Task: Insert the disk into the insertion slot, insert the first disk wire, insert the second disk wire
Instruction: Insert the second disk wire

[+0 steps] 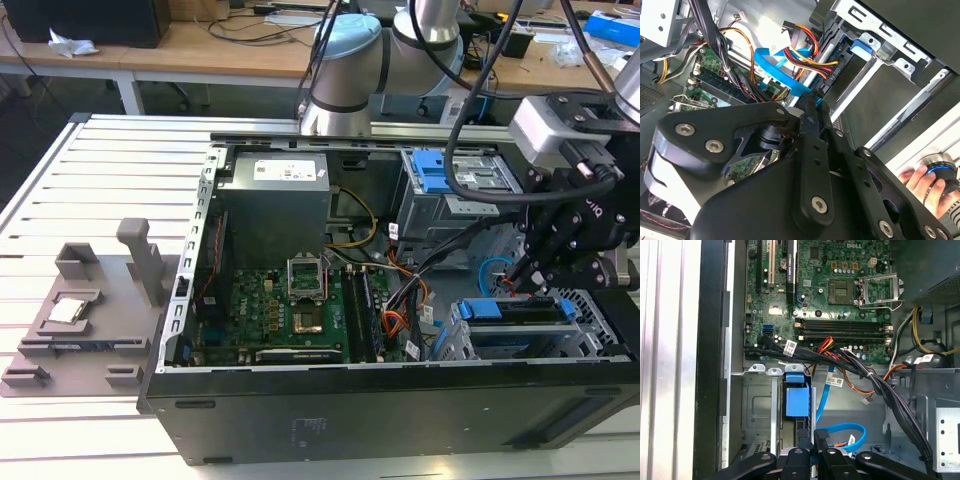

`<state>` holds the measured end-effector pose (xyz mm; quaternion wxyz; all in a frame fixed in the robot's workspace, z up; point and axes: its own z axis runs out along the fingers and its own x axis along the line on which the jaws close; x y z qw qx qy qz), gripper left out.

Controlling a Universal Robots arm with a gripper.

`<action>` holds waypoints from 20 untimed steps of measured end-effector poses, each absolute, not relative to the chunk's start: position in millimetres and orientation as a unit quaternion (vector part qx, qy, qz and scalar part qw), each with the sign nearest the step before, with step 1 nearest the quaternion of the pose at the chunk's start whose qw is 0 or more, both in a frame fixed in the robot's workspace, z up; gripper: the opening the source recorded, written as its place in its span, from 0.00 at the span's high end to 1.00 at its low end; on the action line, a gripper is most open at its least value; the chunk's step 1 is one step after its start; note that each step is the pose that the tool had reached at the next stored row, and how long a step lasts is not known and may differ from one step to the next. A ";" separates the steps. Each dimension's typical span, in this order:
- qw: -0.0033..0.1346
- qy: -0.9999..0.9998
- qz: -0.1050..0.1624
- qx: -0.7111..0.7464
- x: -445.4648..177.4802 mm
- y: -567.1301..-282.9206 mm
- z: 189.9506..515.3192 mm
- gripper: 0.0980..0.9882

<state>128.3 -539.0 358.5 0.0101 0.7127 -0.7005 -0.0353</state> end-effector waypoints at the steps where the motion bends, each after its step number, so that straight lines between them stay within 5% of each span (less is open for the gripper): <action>1: 0.010 -0.701 -0.035 0.713 128.3 -539.1 358.1 0.93; 20: 0.010 -0.701 -0.035 0.713 128.4 -540.9 347.2 0.93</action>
